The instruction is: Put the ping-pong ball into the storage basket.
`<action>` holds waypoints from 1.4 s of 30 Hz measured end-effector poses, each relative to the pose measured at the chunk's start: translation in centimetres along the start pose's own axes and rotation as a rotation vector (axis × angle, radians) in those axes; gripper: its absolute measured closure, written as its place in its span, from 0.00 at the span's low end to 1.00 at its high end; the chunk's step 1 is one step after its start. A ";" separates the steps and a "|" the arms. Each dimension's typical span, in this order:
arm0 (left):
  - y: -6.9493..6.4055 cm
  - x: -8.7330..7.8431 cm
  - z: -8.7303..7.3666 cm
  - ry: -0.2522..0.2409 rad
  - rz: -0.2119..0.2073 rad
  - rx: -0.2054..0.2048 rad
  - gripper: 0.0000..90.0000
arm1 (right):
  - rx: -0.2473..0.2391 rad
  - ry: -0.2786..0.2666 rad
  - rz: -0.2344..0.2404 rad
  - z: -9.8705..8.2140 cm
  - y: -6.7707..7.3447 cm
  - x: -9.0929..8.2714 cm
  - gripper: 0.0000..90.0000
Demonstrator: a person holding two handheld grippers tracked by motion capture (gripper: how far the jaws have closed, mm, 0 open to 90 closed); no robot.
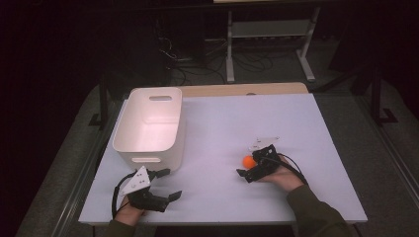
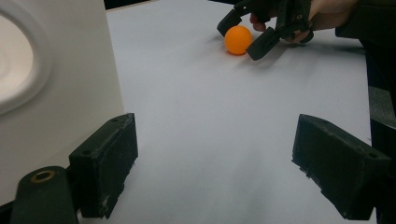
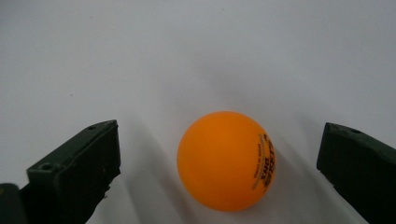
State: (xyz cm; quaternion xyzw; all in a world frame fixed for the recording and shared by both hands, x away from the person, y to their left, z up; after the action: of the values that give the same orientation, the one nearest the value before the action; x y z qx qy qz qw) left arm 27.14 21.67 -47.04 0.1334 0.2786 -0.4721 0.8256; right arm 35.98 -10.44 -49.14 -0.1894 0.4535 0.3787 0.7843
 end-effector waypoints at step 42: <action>0.0 0.0 0.0 0.000 0.000 0.001 0.16 | -0.007 0.010 0.003 -0.2 -0.1 -0.6 0.37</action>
State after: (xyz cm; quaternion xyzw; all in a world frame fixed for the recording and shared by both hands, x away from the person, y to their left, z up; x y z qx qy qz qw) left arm 27.15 21.67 -47.04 0.1340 0.2785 -0.4722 0.8255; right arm 35.81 -10.85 -48.75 -0.1936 0.4562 0.3806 0.7808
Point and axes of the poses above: each handheld gripper's, and its own axes: x roughly forward along the jaws, z roughly out of its top, y roughly to its left, the point moved 5 cm from there along x, roughly forward along the jaws, and after that the axes turned 14 degrees about y, right-handed, at the moved point
